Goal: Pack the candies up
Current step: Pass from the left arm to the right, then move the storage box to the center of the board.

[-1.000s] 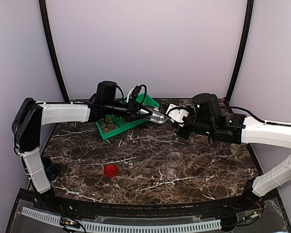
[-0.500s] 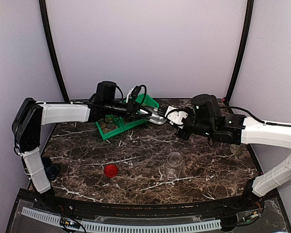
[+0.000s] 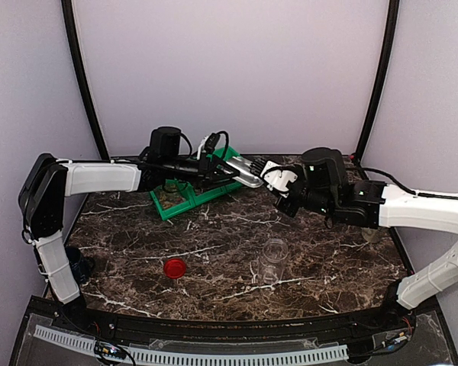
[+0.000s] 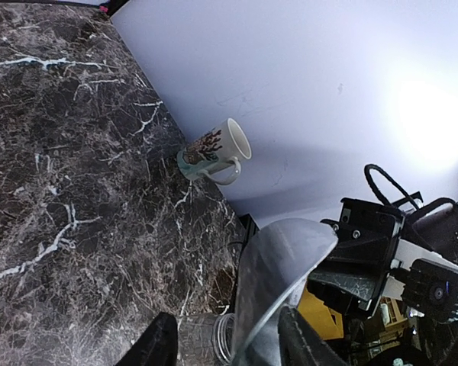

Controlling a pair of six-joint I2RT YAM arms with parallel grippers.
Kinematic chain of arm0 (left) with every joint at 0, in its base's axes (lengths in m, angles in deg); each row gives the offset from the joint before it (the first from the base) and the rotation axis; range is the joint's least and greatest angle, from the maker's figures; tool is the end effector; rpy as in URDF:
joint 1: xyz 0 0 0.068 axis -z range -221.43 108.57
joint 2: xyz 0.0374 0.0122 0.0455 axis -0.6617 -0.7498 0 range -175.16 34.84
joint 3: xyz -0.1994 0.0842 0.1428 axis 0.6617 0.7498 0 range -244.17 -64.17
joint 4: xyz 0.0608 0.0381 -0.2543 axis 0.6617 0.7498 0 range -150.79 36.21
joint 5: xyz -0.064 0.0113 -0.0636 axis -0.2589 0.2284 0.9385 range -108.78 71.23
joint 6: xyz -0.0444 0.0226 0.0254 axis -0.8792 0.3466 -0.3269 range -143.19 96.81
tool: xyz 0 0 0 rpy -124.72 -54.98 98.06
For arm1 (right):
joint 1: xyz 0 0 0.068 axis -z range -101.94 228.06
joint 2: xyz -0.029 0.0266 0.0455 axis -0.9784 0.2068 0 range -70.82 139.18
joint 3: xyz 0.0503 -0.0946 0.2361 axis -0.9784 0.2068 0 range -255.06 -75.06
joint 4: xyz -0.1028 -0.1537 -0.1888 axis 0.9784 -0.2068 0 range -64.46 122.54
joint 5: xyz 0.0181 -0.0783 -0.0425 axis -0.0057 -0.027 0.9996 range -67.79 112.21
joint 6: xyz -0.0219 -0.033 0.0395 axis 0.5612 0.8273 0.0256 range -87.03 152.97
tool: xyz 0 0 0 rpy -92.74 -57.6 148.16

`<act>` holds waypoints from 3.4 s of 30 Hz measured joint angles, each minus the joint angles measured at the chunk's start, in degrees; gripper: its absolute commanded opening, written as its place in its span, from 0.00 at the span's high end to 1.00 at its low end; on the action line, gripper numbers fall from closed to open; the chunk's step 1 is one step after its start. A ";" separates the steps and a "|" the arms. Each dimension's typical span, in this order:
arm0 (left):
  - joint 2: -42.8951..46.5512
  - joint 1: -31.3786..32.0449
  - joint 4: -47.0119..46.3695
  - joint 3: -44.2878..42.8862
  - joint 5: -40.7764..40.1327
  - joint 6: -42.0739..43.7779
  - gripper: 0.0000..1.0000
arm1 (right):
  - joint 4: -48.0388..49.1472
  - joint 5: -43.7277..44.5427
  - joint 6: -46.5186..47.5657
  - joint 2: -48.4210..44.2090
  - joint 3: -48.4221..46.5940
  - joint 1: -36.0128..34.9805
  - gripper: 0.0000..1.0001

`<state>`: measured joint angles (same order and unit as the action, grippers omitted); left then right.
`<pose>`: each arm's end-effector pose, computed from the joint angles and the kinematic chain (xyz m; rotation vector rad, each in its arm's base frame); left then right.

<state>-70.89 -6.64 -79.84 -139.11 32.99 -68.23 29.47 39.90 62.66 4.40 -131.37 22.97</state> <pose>0.3336 -0.2686 0.2589 0.5870 1.9925 -1.7277 0.1887 0.2500 0.2901 -1.1485 1.5578 -0.0066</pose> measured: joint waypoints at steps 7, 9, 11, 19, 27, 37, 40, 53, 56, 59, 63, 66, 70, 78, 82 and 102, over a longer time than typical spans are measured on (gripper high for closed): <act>0.11 -2.10 1.92 0.00 -1.97 2.27 0.29 | 0.00 1.86 -1.46 0.00 0.00 0.00 1.00; 0.44 -2.51 3.15 -0.02 -3.06 3.45 0.22 | -0.24 2.54 -1.75 0.07 0.00 -0.02 1.00; 0.85 -2.97 5.16 -0.13 -4.52 4.96 0.16 | -0.20 4.15 -2.19 0.26 0.00 -0.02 1.00; 2.10 -4.42 16.96 -4.24 -17.05 14.60 0.03 | -0.98 9.22 -4.02 3.19 -0.55 0.00 1.00; 2.78 -6.01 26.73 -10.29 -37.97 26.45 0.01 | -1.38 10.97 -6.80 4.48 -1.22 0.00 1.00; 1.40 -10.91 31.82 -15.78 -49.22 34.45 0.01 | -1.55 11.85 -9.14 4.50 -1.22 0.00 1.00; 0.26 -13.33 32.28 -17.16 -49.53 35.91 0.01 | -1.66 11.91 -9.46 4.50 -1.22 0.00 1.00; -11.54 -22.53 34.75 -21.68 -43.32 38.45 0.02 | -1.73 11.87 -10.34 4.55 -1.22 0.00 1.00; -13.18 -23.56 35.87 -21.70 -42.05 38.45 0.03 | -1.73 11.85 -10.34 4.96 -1.22 0.00 1.00; -14.36 -23.71 36.39 -21.70 -40.70 38.42 0.06 | -1.77 11.85 -10.34 5.60 -1.22 0.00 1.00; -14.82 -23.63 36.89 -21.70 -38.01 38.25 0.12 | -1.99 11.82 -10.32 5.79 -1.22 0.00 1.00; -14.82 -23.63 36.94 -21.68 -35.98 37.75 0.16 | -2.40 11.85 -10.32 5.79 -1.22 0.00 1.00; -14.82 -23.63 36.59 -21.18 -32.87 36.24 0.22 | -2.78 11.87 -10.34 5.79 -1.22 0.00 1.00; -14.80 -24.02 31.50 -17.14 -29.75 33.24 0.40 | -3.02 11.87 -10.34 5.79 -1.22 0.00 1.00; -14.80 -23.96 30.56 -15.39 -27.17 31.28 0.41 | -3.04 11.89 -10.34 5.79 -1.22 0.00 1.00; -12.28 -17.62 32.83 -10.40 -34.23 28.89 0.67 | -3.82 12.04 -10.45 5.95 -1.55 0.00 1.00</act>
<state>-83.18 -24.26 -47.01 -149.51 -1.23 -39.33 25.64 51.94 52.21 10.34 -132.92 22.97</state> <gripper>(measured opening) 0.342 0.086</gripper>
